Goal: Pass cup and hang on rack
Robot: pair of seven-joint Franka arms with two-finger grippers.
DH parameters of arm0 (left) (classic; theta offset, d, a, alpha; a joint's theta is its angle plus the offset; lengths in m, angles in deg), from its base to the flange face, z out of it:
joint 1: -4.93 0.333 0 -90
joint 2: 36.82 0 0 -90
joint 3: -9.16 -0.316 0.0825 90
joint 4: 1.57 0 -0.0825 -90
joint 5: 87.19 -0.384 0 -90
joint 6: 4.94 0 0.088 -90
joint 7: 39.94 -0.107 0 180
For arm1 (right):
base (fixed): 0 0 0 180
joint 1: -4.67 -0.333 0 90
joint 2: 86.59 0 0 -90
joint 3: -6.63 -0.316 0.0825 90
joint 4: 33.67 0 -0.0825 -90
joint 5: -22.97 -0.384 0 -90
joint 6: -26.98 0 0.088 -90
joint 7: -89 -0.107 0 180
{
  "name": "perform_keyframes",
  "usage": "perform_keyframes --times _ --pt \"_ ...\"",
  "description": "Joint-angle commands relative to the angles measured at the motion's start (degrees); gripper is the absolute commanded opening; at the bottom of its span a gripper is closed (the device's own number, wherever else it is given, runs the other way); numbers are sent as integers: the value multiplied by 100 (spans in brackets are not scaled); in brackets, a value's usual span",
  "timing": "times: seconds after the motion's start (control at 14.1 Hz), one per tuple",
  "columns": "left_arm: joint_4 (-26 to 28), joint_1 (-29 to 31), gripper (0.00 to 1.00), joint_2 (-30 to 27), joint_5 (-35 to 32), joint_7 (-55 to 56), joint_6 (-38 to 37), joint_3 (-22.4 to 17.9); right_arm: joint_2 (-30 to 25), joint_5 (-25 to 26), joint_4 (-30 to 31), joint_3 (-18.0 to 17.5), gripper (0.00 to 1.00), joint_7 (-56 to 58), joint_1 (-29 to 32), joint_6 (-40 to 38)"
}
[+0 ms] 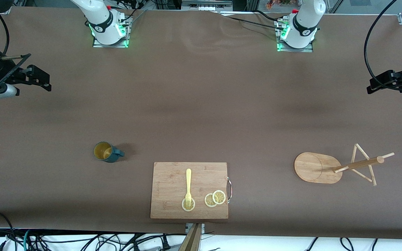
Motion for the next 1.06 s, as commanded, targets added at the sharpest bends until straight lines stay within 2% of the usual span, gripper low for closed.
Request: perform_keyframes --times 0.0,0.78,0.99 --pt "-178 -50 100 87 -43 -93 -24 -11 -66 4 9 4 100 260 30 145" --pt "-178 2 100 96 -34 -110 64 -11 -83 22 -132 13 100 262 30 59" --pt "-178 28 100 113 -25 -119 64 -20 -57 -14 -140 136 100 297 48 41"
